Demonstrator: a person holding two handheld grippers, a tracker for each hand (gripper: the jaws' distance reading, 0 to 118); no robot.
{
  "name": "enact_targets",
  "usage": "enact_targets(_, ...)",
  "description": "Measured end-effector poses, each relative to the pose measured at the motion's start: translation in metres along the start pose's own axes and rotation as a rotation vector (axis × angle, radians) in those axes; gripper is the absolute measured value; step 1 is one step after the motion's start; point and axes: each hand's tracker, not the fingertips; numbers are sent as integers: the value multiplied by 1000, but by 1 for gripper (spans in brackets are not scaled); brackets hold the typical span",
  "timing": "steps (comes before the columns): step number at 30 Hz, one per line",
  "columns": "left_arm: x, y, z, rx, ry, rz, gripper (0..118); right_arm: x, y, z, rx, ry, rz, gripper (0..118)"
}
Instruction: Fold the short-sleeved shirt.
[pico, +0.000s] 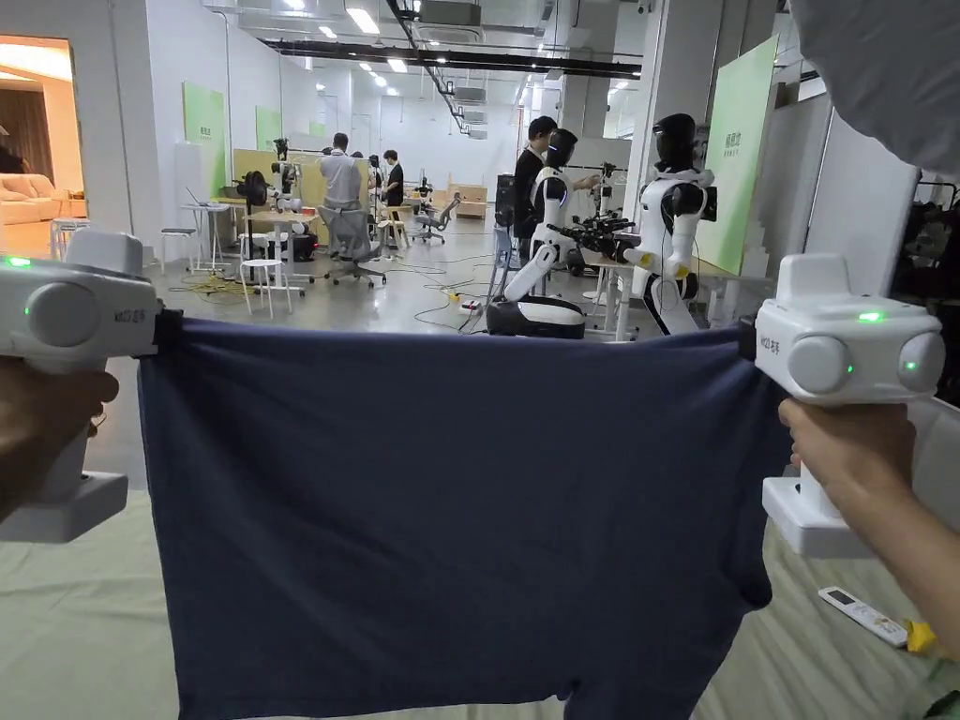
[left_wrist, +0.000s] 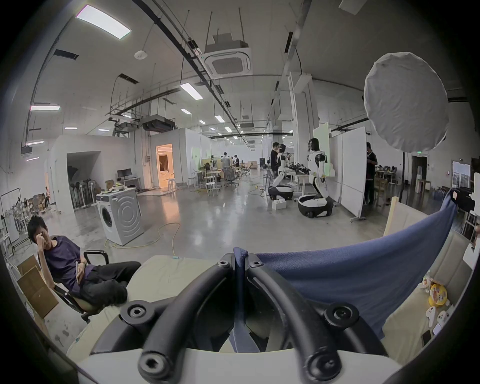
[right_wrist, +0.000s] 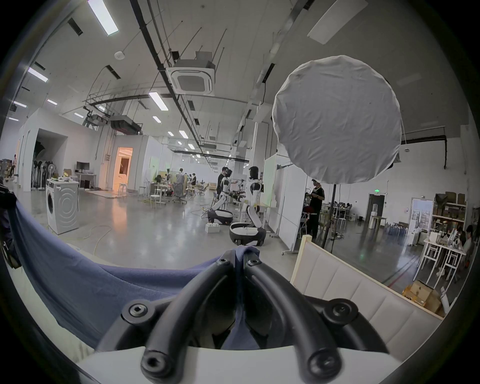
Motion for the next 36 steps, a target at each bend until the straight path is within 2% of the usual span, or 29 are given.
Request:
enact_targets(7, -3, -58, 11, -51, -30, 14, 7, -2, -51, 26, -56, 16, 18, 5)
enact_targets(13, -12, -111, 49, -53, -56, 34, 6, 14, -94, 64, -73, 43, 10, 5)
enact_targets(15, -14, -126, 66, -46, -68, 29, 6, 12, -103, 95, -69, 44, 1, 5)
enact_targets(21, -21, -182, 119, -58, -97, 18, 6, 22, -144, 154, -115, 70, 40, 5)
enact_targets(24, -24, -214, 148, -89, -114, 43, 6, 25, -167, 192, -164, 75, 14, 5)
enact_targets(25, -26, -226, 159, -98, -123, 52, 6, 25, -176, 203, -160, 76, 38, 5)
enact_targets(28, -28, -261, 184, -143, -130, 37, 6, 24, -205, 237, -213, 94, 57, 5)
enact_targets(29, -28, -273, 192, -159, -135, 26, 6, 24, -220, 247, -294, 111, 12, 5)
enact_targets(31, -31, -296, 206, -229, -149, 22, 6, 21, -239, 266, -299, 117, 76, 5)
enact_targets(32, -33, -311, 212, -250, -158, 32, 6, 19, -257, 279, -372, 111, 41, 5)
enact_targets(36, -33, -367, 237, -404, -166, 48, 6, 10, -309, 314, -505, 148, 92, 5)
